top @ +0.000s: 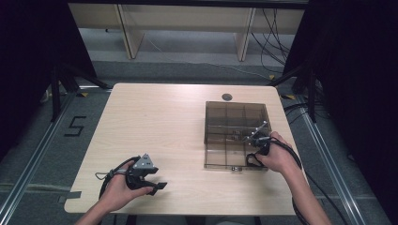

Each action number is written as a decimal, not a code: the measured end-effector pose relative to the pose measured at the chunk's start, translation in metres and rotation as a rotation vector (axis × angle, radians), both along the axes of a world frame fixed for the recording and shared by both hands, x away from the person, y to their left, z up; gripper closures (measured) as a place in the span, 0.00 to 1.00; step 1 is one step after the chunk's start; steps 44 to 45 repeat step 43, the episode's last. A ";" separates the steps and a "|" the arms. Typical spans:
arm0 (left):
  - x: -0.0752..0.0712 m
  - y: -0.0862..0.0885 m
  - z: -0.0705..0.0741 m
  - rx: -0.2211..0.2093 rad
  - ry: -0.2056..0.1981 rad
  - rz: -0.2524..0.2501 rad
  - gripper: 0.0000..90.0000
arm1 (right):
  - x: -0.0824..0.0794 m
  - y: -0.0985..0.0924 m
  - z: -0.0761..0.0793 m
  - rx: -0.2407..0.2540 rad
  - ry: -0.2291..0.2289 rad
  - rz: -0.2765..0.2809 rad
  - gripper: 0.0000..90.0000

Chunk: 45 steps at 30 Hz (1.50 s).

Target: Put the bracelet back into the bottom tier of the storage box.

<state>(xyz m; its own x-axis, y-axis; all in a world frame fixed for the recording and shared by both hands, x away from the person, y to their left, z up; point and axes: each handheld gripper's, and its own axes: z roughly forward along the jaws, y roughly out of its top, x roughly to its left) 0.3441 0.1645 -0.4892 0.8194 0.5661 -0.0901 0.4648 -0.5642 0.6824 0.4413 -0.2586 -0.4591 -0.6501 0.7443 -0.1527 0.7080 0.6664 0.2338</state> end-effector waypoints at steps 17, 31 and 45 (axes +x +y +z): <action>0.000 0.001 0.000 0.007 0.001 -0.001 0.36 | -0.017 -0.025 0.033 0.052 0.136 -0.006 0.94; 0.000 0.001 0.000 0.008 0.002 -0.011 0.36 | -0.028 -0.052 0.032 0.055 0.294 -0.073 0.87; 0.000 0.000 -0.001 0.013 0.011 -0.002 0.36 | -0.028 -0.060 0.022 0.053 0.362 -0.046 0.80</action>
